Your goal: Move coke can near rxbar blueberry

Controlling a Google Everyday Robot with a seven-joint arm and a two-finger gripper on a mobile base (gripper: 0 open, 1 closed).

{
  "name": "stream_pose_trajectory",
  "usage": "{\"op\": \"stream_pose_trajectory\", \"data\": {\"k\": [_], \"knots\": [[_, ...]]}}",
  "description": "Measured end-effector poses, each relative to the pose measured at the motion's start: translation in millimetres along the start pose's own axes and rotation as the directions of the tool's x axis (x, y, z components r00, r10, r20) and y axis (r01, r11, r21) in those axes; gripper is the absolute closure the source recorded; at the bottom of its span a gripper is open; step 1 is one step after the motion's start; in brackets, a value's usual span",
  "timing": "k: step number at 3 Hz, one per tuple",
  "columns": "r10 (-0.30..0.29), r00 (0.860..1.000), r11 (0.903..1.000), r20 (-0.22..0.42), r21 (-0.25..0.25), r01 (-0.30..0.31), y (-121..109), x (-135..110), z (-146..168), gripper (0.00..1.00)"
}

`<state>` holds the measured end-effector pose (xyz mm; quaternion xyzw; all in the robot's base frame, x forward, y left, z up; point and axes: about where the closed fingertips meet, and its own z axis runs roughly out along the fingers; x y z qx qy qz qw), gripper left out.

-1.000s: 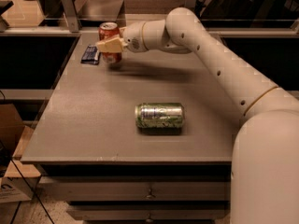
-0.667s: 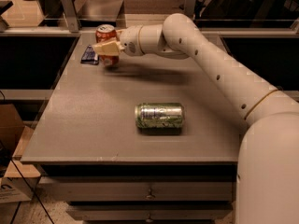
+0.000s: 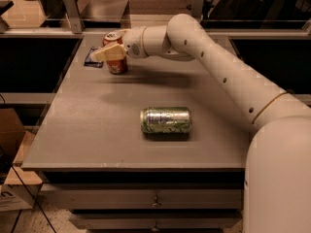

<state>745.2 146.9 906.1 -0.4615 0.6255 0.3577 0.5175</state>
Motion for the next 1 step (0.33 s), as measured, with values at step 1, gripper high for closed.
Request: {"op": "stream_pose_trajectory", "data": {"k": [1], "knots": [[0.0, 1.0, 1.0, 0.0, 0.0, 0.0, 0.0, 0.0, 0.0, 0.0]]}}
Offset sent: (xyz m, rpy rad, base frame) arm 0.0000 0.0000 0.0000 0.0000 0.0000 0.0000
